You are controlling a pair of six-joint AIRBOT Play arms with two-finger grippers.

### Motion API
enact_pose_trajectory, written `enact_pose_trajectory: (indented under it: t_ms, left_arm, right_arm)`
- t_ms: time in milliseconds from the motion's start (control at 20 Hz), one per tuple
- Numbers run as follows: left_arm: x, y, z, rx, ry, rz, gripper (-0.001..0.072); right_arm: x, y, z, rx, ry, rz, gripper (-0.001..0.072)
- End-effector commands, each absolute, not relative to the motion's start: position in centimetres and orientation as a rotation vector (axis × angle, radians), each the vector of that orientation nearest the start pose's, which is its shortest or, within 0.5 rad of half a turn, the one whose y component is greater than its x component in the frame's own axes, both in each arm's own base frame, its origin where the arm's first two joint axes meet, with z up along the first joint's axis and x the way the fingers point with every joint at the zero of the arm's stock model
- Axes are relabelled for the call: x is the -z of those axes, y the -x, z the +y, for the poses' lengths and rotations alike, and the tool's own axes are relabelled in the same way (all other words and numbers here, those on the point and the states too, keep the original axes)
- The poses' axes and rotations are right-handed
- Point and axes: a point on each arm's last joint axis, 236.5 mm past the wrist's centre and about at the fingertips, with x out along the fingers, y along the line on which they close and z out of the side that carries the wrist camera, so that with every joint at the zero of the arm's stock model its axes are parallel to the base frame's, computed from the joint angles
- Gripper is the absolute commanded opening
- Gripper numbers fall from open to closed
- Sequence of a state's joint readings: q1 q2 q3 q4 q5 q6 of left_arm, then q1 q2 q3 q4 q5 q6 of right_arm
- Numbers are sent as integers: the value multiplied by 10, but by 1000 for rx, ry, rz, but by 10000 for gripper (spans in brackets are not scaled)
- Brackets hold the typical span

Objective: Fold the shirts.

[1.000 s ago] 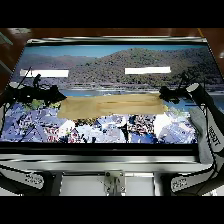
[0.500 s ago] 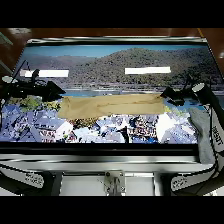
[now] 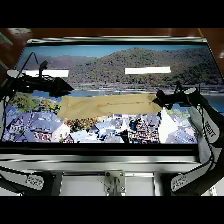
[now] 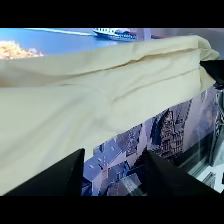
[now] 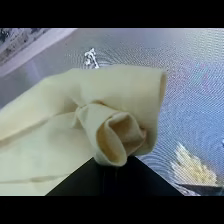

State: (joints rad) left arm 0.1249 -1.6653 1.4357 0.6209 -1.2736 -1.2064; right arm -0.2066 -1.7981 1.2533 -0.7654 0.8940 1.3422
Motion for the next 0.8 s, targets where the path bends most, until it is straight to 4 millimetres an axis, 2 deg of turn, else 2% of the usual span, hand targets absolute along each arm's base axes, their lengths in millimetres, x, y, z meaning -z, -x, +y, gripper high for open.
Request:
enact_pose_trajectory:
  t_ms: [0,50,200,250,400,550,650,750]
  left_arm:
    - [-27,-477,-164,642,622,1129,178]
    - [-26,-478,-180,648,610,1123,105]
    - [-15,-469,-246,698,551,1118,80]
    - [-9,-462,-274,721,541,1124,49]
    - [-1,-431,-368,816,626,1140,48]
    - [5,-404,-445,835,711,1110,40]
    - [12,-380,-484,835,765,1123,40]
    - [25,-354,-512,834,790,1157,39]
  right_arm:
    - [67,-496,36,-204,-759,1107,58]
    - [40,-498,31,-216,-737,1054,58]
    - [-45,-487,29,-275,-673,930,58]
    - [-72,-476,36,-305,-661,906,58]
    - [-137,-435,58,-376,-666,882,58]
    - [-187,-390,76,-407,-689,870,58]
    - [-212,-370,82,-407,-712,845,58]
    - [-234,-355,86,-404,-725,801,59]
